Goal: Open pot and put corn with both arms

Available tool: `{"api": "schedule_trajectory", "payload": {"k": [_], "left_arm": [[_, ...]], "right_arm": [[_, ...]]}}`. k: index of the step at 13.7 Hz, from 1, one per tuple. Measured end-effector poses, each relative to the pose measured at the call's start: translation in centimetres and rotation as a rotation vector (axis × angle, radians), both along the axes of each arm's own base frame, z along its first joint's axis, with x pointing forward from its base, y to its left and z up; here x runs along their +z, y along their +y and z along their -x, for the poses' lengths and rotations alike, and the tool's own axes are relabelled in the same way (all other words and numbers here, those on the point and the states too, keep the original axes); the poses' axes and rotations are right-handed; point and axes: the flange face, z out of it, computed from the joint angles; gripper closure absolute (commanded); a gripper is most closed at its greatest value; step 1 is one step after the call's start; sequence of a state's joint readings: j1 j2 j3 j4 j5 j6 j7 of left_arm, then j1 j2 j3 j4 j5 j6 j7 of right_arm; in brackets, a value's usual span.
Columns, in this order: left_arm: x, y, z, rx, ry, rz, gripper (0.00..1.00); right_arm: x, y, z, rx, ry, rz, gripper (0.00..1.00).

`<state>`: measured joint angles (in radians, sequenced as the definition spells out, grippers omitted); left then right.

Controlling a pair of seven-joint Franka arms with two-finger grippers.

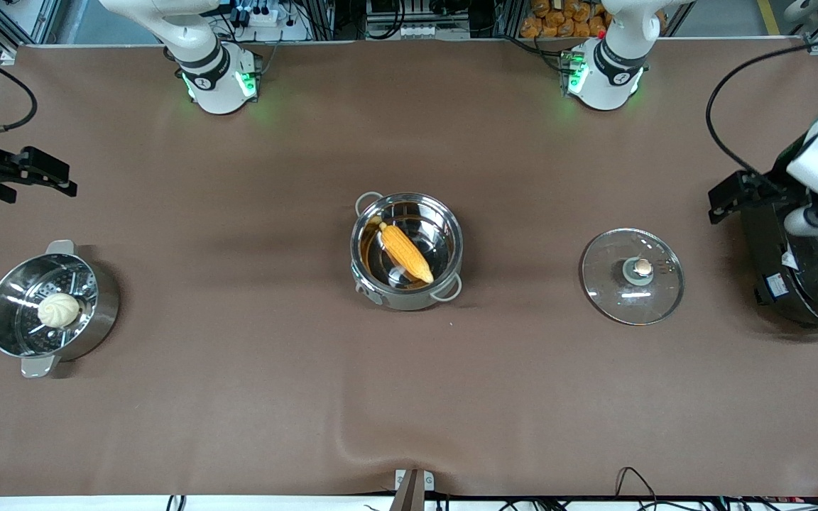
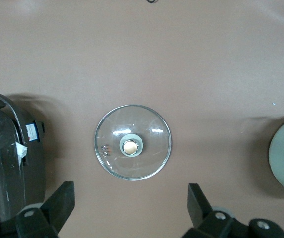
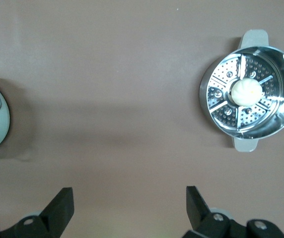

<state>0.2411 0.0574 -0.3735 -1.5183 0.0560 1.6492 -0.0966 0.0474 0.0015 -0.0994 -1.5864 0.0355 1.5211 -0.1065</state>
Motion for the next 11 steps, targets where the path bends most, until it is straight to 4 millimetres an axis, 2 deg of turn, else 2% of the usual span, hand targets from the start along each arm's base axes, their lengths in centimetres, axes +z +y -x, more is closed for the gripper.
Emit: {"api": "schedule_trajectory", "payload": {"k": [3, 6, 11], "left_arm": [[0.6, -0.7, 0.3, -0.011, -0.011, 0.003, 0.00], [1.5, -2.2, 1.0, -0.034, -0.012, 0.001, 0.00], [1.9, -2.2, 1.6, -0.033, -0.002, -0.004, 0.00]], "right_arm": [[0.7, 0.4, 0.2, -0.072, 0.001, 0.011, 0.00], [1.6, -0.1, 0.2, -0.074, -0.018, 0.067, 0.00], [1.8, 0.2, 0.3, -0.075, -0.019, 0.070, 0.00]]}}
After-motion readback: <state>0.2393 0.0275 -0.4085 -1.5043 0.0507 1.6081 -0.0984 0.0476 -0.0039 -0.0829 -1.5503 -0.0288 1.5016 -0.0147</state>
